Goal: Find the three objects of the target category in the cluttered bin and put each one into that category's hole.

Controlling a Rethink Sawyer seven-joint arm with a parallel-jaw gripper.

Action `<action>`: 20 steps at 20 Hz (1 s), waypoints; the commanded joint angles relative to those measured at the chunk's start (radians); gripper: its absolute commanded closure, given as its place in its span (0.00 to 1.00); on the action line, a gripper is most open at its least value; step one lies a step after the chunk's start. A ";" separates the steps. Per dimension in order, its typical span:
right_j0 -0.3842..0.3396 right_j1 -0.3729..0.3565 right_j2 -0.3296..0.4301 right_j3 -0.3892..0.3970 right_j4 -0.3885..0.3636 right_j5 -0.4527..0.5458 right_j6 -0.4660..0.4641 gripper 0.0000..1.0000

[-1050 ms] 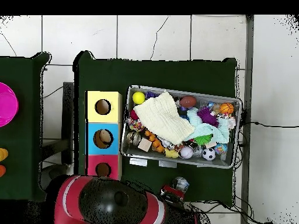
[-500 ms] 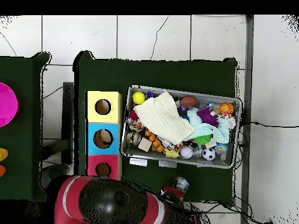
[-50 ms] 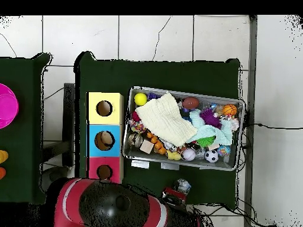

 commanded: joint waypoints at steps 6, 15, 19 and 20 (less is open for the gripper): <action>-0.026 -0.327 0.211 -0.189 -0.251 0.505 0.035 1.00; -0.062 -0.371 0.264 -0.196 -0.274 0.588 0.028 1.00; -0.061 -0.308 0.254 -0.192 -0.210 0.578 0.058 1.00; -0.058 -0.294 0.249 -0.194 -0.200 0.561 0.061 1.00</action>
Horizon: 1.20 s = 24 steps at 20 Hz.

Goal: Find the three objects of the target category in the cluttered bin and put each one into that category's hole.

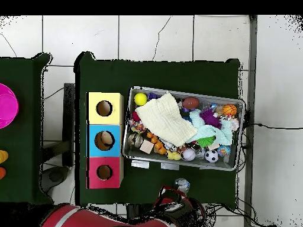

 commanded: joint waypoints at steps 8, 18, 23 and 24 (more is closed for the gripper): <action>0.009 0.096 0.100 -0.131 0.131 -0.136 0.058 1.00; -0.003 0.098 0.107 -0.122 0.129 -0.131 0.057 0.00; -0.007 0.110 0.114 -0.119 0.128 -0.127 0.061 0.00; -0.008 0.107 0.116 -0.120 0.126 -0.123 0.062 0.00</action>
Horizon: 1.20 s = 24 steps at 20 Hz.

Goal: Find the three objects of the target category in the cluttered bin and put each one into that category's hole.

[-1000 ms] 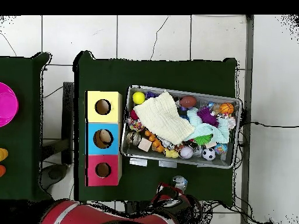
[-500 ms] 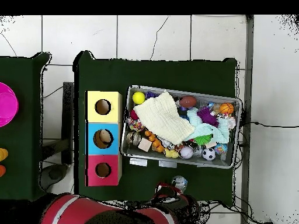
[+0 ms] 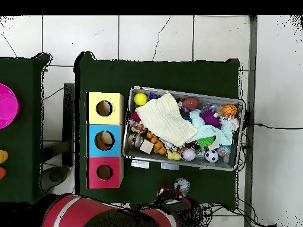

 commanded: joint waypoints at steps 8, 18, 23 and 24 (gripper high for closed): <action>-0.059 0.025 0.132 -0.114 0.017 -0.018 0.053 0.00; -0.088 0.037 0.117 -0.112 -0.011 -0.049 0.028 0.00; -0.100 0.046 0.121 -0.118 -0.014 -0.059 0.023 0.00; -0.102 0.051 0.122 -0.121 -0.015 -0.064 0.022 0.00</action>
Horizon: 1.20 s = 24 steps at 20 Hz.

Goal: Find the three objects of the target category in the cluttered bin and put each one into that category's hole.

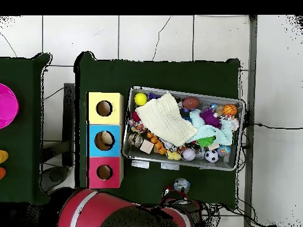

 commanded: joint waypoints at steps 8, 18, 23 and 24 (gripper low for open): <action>-0.030 0.088 0.115 -0.136 0.008 -0.118 0.018 0.00; -0.076 0.151 0.143 -0.176 -0.002 -0.193 0.015 0.00; -0.066 0.168 0.136 -0.178 0.015 -0.208 0.012 0.00; -0.067 0.167 0.137 -0.179 0.011 -0.207 0.012 1.00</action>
